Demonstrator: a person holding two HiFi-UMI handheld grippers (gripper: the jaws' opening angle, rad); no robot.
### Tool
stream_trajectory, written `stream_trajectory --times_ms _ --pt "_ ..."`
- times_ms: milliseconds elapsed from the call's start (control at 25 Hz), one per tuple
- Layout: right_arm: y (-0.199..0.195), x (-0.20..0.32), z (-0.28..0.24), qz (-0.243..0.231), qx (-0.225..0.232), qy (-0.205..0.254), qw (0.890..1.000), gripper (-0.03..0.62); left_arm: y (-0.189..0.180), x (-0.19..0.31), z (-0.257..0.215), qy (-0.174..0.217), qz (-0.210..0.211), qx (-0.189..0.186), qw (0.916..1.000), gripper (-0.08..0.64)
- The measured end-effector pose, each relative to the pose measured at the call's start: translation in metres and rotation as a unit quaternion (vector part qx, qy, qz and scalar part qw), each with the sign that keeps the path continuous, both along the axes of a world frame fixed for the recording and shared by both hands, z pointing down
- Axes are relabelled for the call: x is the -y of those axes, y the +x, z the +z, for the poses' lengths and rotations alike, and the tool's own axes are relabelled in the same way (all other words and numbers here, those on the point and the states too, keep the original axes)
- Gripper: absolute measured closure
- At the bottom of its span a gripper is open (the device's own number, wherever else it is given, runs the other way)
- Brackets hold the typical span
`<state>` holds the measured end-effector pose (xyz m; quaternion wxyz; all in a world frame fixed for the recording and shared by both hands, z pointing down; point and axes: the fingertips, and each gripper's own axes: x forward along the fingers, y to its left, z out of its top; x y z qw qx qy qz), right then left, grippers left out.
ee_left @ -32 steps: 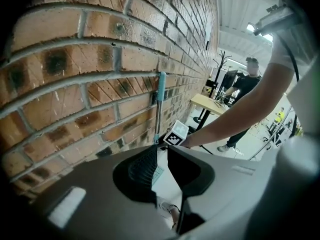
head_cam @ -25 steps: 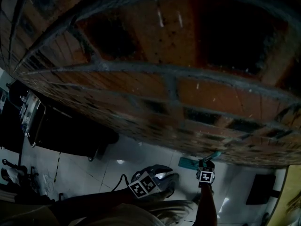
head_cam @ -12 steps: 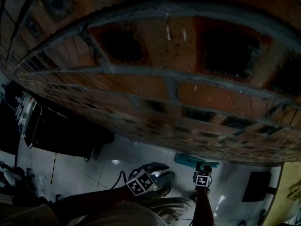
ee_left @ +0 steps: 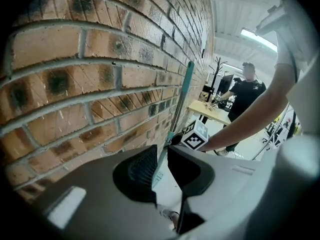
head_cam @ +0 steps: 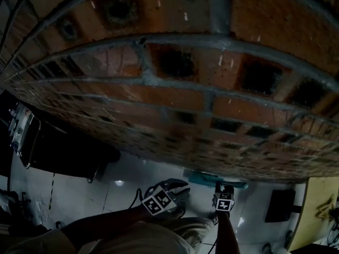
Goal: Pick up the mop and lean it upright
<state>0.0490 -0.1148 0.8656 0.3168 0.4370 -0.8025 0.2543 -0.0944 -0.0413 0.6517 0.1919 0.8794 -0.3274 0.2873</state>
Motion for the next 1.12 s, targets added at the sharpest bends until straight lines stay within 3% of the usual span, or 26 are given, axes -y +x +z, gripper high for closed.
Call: stream_trajectory --times_ms 440,880,1120 --pt "0.001 -0.022 -0.068 -0.003 -0.004 0.03 1.0 0.466 -0.008 0.005 -0.022 0.018 -0.008 -0.029 0.9994 0.472" --pt "0.008 -0.031 -0.14 0.014 0.012 0.06 0.998 0.466 0.008 0.014 -0.058 0.039 0.004 -0.068 0.9969 0.472" --pt "0.003 -0.028 -0.205 0.017 0.031 0.097 0.995 0.466 0.018 0.021 -0.079 0.051 0.01 -0.089 0.9947 0.472"
